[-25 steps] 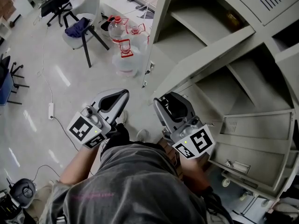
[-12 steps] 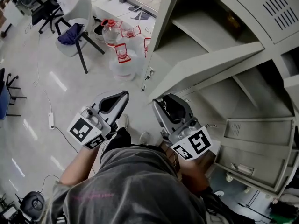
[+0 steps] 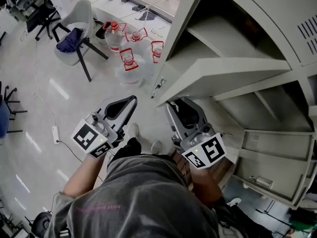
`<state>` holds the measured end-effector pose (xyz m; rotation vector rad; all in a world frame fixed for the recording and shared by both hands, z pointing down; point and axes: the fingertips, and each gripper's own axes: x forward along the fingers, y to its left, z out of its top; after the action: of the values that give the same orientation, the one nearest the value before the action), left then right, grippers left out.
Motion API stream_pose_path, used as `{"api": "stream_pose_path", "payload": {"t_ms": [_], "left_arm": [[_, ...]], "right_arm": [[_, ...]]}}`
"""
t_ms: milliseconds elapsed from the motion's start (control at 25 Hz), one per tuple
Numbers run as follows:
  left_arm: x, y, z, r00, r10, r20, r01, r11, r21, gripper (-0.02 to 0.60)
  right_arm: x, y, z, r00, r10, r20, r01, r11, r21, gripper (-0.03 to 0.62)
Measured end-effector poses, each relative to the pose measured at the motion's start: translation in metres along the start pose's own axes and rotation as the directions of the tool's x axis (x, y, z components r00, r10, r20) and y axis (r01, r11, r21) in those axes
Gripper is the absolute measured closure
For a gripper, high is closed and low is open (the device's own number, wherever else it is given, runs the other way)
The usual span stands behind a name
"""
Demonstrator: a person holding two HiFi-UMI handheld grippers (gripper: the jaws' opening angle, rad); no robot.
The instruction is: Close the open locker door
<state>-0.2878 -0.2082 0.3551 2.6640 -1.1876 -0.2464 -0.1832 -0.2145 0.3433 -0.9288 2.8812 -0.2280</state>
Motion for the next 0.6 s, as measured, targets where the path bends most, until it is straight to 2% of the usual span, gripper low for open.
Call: {"api": "stream_pose_path", "payload": {"t_ms": [600], "left_arm": [[0.025,0.054,0.007,0.996,-0.090,-0.026,0.089,0.996,-0.031,0.568]], "right_arm": [[0.047,-0.038,0.003,0.981,-0.193,0.016,0.194,0.980,-0.045,0.528]]}}
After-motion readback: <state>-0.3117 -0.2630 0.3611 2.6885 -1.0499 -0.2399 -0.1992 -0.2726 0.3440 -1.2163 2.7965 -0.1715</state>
